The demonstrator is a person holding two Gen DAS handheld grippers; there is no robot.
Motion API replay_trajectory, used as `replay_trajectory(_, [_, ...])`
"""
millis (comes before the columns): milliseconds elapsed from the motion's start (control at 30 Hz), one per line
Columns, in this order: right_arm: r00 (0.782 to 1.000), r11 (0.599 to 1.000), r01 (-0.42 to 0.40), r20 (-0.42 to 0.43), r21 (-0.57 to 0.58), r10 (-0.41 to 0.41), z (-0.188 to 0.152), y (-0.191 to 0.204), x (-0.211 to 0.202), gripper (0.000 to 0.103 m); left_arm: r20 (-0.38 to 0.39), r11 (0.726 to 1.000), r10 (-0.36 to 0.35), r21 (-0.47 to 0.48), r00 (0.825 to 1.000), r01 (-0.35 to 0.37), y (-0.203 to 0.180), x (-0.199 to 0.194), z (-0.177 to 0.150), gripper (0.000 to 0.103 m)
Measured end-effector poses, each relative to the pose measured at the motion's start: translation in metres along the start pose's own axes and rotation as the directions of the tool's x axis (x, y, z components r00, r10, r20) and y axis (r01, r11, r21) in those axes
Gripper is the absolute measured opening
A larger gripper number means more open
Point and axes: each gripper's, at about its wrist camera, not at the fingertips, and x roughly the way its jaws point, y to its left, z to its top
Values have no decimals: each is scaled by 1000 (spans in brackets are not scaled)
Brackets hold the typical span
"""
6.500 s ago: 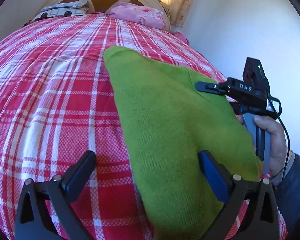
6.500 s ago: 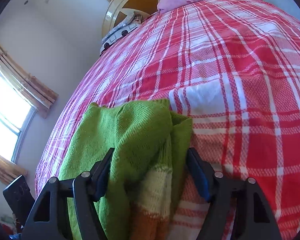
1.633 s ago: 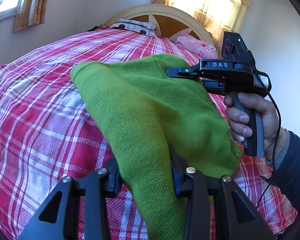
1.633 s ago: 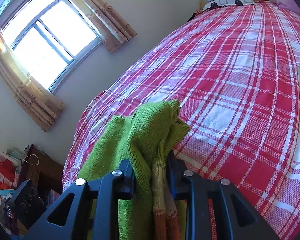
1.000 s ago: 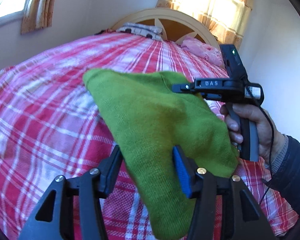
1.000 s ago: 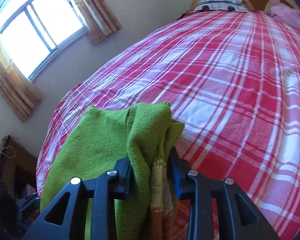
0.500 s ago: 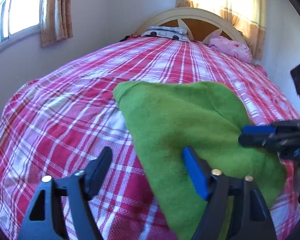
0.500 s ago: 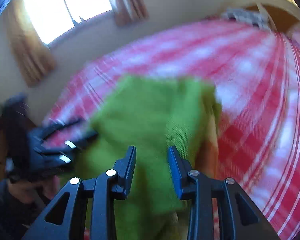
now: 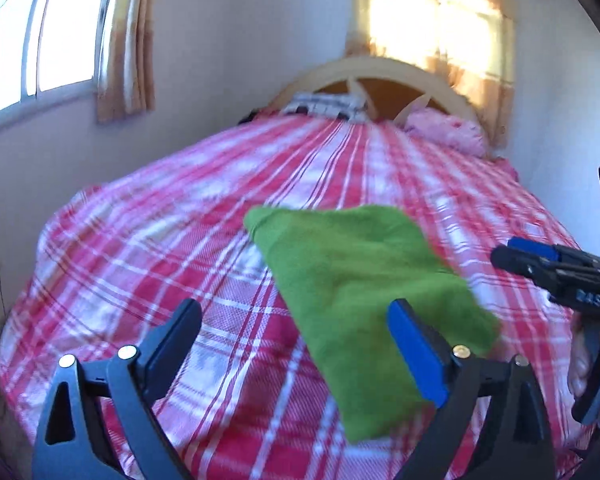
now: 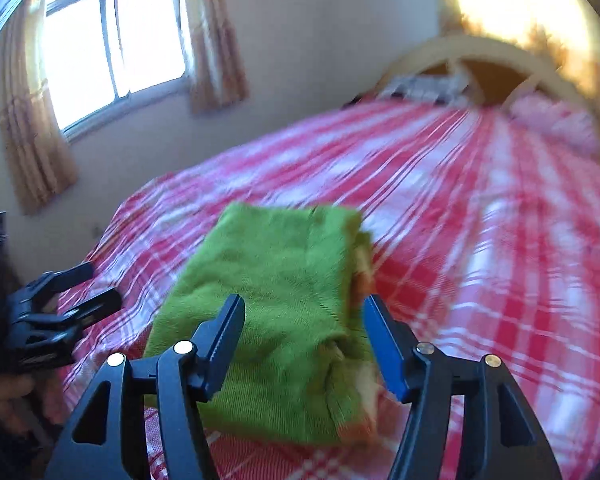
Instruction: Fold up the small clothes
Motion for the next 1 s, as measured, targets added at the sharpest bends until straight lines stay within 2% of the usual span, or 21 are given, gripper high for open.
replay_trajectory(133, [994,998,51,94,24,-53,-6,13,-44,69,64,1000,-23,8,998,23,-9,-29,3,101])
replay_trajectory(300, [984,995,98,150,-17,-95,-15,30,-88,71,105,996,-83,-8,991,85,-15,-45,13,101])
replay_trajectory(400, [978,992,122,176,-43,-113,-17,37,-107,71,121,995,-98,1,988,98,-19,-53,13,101])
replay_trajectory(700, [974,989,122,202,-81,-104,-18,52,-118,72,141,994,-108,2,984,109,-21,-62,13,101])
replay_trajectory(1000, [974,990,119,203,-72,-102,-20,51,-121,72,139,994,-107,5,985,107,-22,-63,12,101])
